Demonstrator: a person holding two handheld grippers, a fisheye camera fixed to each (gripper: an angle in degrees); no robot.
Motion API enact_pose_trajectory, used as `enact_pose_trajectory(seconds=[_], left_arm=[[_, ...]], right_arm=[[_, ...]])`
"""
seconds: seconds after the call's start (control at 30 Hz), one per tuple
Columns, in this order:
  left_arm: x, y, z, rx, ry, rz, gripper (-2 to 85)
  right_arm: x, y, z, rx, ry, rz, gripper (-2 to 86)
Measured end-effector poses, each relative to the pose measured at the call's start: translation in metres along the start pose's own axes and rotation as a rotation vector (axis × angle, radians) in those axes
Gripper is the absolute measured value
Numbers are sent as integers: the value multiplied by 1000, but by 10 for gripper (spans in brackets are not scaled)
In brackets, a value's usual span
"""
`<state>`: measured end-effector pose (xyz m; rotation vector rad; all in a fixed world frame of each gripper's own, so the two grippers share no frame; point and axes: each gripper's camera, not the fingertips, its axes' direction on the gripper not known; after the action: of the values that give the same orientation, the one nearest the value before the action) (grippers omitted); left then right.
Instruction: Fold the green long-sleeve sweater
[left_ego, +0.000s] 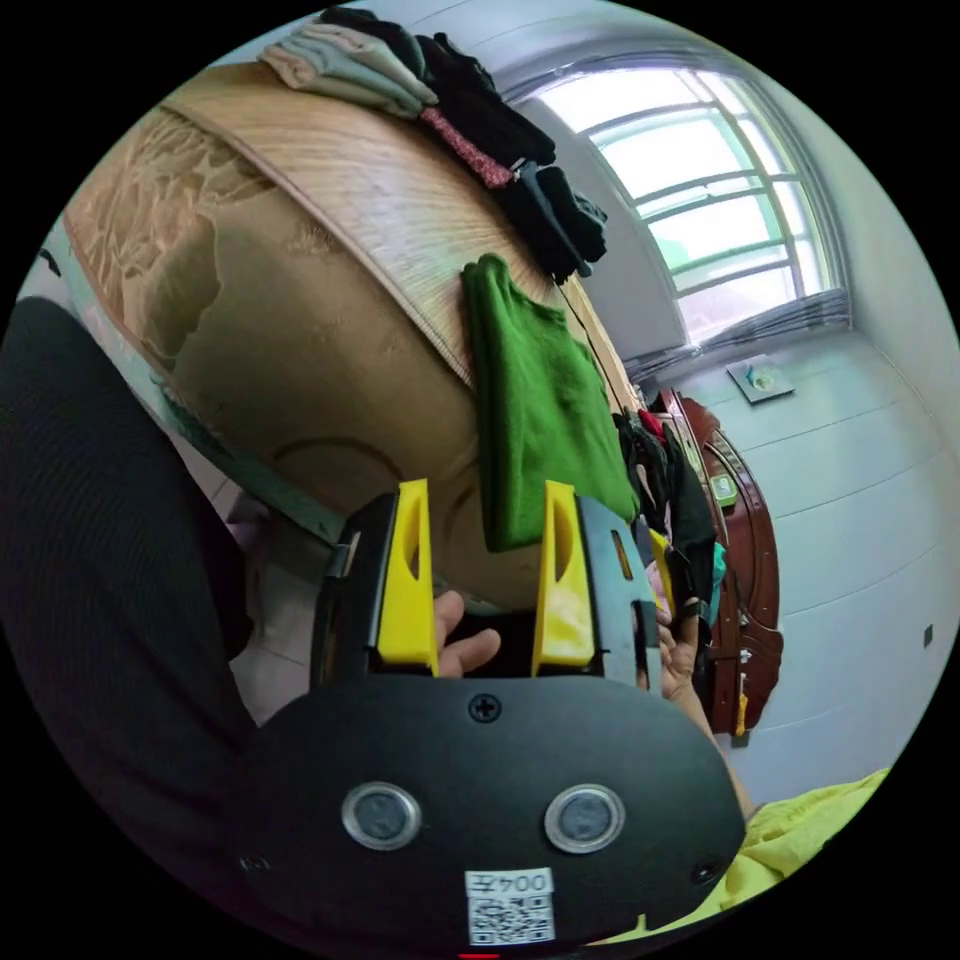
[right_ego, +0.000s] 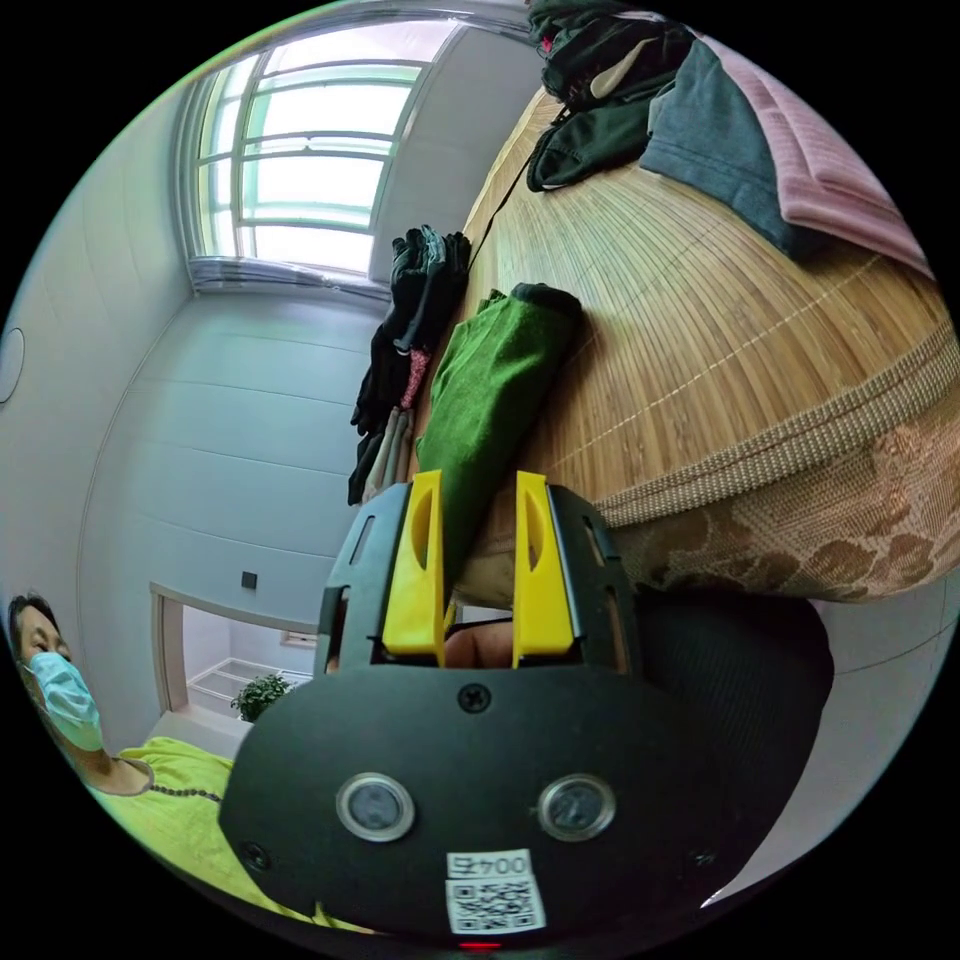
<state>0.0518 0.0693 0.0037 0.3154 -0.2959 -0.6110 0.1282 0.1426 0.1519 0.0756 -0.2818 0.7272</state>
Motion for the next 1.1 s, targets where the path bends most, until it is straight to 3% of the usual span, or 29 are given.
enact_pose_trajectory(seconds=[0.1,0.3,0.47,0.7,0.93,1.1], left_arm=[[-1,10,7,-88,93,-30,162],[22,25,-16,-16,83,12,92],[51,32,-39,-33,-8,113,38],[97,12,-87,4,-192,301,26],[87,-55,-115,-224,-259,340,33],[103,-27,-183,-85,-359,367,61]], right_arm=[[-1,-1,0,-4,3,-6,110],[2,-4,-1,2,-3,1,106],[2,-5,1,1,-6,1,102],[-4,-4,9,-4,21,-16,104],[-14,2,20,-13,38,-54,108],[-33,14,16,85,132,-100,110]])
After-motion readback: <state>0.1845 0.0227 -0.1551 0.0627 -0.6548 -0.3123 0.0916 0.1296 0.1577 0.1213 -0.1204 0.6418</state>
